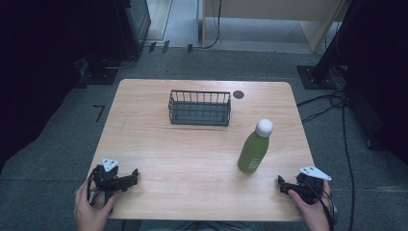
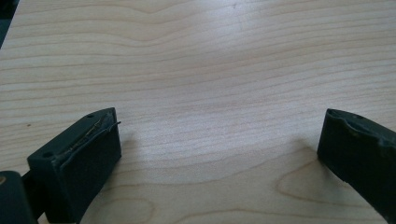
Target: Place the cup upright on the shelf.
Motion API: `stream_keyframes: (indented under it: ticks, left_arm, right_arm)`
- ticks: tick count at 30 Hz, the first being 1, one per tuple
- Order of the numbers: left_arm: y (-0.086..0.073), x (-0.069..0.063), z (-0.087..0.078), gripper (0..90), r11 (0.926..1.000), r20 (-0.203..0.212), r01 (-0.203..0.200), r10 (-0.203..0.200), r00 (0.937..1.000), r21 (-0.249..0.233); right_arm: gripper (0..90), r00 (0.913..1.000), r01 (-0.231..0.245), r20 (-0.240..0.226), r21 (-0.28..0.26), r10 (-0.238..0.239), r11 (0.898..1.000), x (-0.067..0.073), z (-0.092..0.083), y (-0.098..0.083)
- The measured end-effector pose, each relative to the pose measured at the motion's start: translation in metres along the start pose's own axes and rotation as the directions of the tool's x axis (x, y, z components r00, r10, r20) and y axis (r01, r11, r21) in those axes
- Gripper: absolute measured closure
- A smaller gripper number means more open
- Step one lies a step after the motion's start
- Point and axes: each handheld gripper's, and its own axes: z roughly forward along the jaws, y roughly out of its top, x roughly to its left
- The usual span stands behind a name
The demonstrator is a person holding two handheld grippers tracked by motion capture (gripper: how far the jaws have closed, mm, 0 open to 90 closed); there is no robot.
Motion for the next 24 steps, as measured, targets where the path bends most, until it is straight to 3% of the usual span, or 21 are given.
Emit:
stream_keyframes:
  ticks: [9,11,24]
  left_arm:
    - [0.0,0.0,0.0,0.0,1.0,0.001,-0.001,0.001,1.0,0.0]
    - [0.0,0.0,0.0,0.0,1.0,0.001,-0.002,0.002,1.0,0.001]
    - [0.0,0.0,0.0,0.0,1.0,0.001,-0.002,0.002,1.0,0.001]
  right_arm:
    - [0.9,1.0,0.004,0.007,-0.018,-0.003,1.0,0.009,-0.007,0.003]
    - [1.0,0.9998,0.0,-0.021,-0.037,-0.001,0.999,0.013,-0.015,0.008]
    - [1.0,0.9963,0.014,-0.084,-0.089,-0.022,0.996,0.033,-0.032,0.024]
